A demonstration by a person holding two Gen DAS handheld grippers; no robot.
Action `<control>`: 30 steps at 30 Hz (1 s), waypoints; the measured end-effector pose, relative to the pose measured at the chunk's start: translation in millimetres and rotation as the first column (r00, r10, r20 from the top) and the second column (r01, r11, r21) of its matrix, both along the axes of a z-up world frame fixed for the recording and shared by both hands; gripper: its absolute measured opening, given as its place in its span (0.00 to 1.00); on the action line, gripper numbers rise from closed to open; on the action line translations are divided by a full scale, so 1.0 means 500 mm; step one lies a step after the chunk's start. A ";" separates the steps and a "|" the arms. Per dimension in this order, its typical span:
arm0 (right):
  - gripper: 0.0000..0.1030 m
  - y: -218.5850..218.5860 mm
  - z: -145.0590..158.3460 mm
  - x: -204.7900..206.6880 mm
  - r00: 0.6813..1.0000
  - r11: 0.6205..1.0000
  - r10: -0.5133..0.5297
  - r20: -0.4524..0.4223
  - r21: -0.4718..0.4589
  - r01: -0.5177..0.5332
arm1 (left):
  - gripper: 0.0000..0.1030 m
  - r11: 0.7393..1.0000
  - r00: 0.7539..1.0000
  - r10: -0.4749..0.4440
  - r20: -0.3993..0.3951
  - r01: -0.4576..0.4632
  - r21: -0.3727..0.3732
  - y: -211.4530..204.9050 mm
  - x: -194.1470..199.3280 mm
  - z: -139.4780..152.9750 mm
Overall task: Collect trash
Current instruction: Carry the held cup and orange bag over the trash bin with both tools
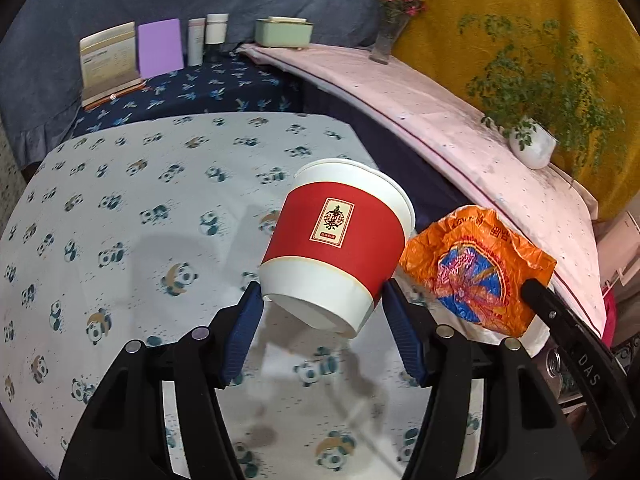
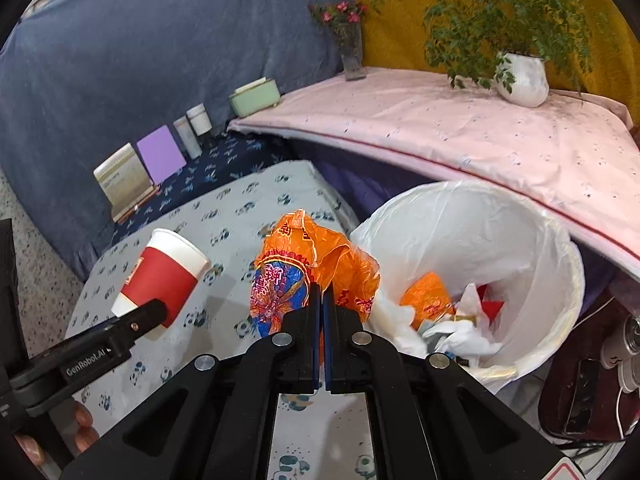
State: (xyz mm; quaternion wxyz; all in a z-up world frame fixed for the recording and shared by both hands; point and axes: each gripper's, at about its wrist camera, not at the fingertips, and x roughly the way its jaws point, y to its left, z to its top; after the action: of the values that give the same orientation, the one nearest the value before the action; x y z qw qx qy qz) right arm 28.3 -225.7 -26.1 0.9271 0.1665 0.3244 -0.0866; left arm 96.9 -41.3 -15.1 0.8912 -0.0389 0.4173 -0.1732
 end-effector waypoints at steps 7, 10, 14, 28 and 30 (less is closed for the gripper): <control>0.02 -0.076 0.034 -0.034 0.995 0.996 -0.087 0.047 -0.011 0.088 | 0.57 0.997 0.996 -0.083 0.018 0.083 -0.008 -0.086 -0.008 0.021; 0.02 -0.117 0.039 -0.054 0.989 0.991 -0.136 0.058 -0.006 0.136 | 0.57 0.992 0.992 -0.126 0.016 0.126 -0.016 -0.129 -0.009 0.026; 0.02 -0.173 0.041 -0.077 0.978 0.980 -0.200 0.064 -0.006 0.201 | 0.57 0.982 0.982 -0.186 0.015 0.186 -0.012 -0.194 -0.015 0.027; 0.02 -0.306 0.010 -0.124 0.944 0.945 -0.327 0.044 0.018 0.326 | 0.58 0.948 0.948 -0.318 -0.011 0.318 -0.004 -0.344 -0.034 -0.001; 0.02 -0.316 0.006 -0.123 0.943 0.943 -0.331 0.042 0.023 0.331 | 0.61 0.948 0.948 -0.319 -0.016 0.319 -0.006 -0.348 -0.034 -0.004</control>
State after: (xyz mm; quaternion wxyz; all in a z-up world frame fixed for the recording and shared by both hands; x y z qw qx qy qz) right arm -33.1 -383.5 -23.4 0.9051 0.2277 0.2716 -0.2348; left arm 80.0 -215.0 -17.0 0.8479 0.0261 0.4251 -0.3156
